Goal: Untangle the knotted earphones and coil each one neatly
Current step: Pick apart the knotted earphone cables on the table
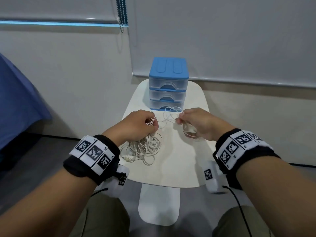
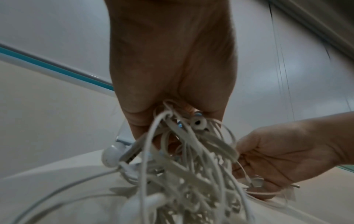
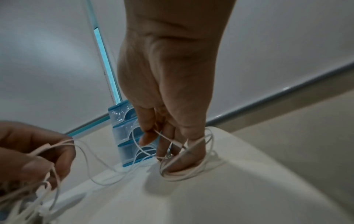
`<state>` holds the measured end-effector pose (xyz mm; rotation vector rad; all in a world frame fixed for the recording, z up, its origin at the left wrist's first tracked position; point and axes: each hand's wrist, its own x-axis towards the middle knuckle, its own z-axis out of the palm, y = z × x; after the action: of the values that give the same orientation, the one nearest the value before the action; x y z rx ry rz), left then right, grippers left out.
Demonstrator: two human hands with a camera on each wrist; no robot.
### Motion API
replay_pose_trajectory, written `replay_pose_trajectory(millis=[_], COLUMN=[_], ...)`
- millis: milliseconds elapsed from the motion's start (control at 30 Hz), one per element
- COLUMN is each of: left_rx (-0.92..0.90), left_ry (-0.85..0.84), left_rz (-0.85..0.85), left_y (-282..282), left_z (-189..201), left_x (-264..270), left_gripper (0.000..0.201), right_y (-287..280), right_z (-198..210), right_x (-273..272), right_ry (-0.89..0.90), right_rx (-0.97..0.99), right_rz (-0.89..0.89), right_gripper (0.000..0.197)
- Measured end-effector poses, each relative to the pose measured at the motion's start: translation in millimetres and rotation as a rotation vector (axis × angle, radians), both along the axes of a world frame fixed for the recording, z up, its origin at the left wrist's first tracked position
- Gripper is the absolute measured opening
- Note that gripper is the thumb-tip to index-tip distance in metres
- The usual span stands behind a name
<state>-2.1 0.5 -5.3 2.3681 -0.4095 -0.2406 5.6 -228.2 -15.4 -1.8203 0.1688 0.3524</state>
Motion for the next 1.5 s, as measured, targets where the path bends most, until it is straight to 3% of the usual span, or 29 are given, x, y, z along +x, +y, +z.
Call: replay_pose_trajectory(millis=[67,167,200,267,367,467,567,700,833,1000,1100,1233,1500], left_rx=[-0.002,-0.034,-0.048,-0.077,-0.096,-0.128,-0.167,-0.223,-0.249,-0.308,-0.263,-0.205,-0.156], left_ry=[0.021,0.035,0.035,0.03,-0.003,-0.028,-0.069,-0.107,-0.124,-0.098,-0.088,-0.044,-0.048], left_rz=[-0.011,-0.015,-0.022,-0.043,-0.066,-0.085,-0.074,-0.013,0.002,0.038,-0.005,-0.034,0.047], left_y=[0,1,2,0,-3,-5,-5,-4,0,5,4,-3,-12], left_z=[3,5,6,6,4,1,-2,-12,-20,-25,-26,-27,-21], left_x=[-3,-8,-9,-12,-19,-26,-33,-41,-46,-53,-59,-61,-59], left_gripper=[0.008,0.009,0.01,0.012,0.013,0.014,0.018,0.012,0.008,0.016,0.026,0.03,0.036], right_y=[-9,-16,-16,-12,5,25,36,38,38,34,30,25,18], right_z=[2,6,10,12,16,24,18,-6,-21,-22,-27,-27,-9], right_x=[3,4,2,-5,-21,-38,-50,-58,-63,-61,-62,-60,-48], right_ry=[-0.065,-0.206,-0.212,-0.242,-0.437,-0.618,-0.675,-0.727,-0.843,-0.518,-0.295,-0.14,0.02], right_rx=[-0.21,-0.597,-0.619,-0.62,-0.74,-0.652,-0.496,-0.397,-0.3,0.311,0.499,0.581,0.424], right_rz=[-0.049,0.029,0.047,0.061,0.024,0.1,0.221,0.15,0.019,-0.305,-0.358,-0.396,-0.322], right_gripper=[0.029,0.011,0.007,0.022,0.034,0.046,0.043,0.008,0.008,0.022,0.027,0.022,0.021])
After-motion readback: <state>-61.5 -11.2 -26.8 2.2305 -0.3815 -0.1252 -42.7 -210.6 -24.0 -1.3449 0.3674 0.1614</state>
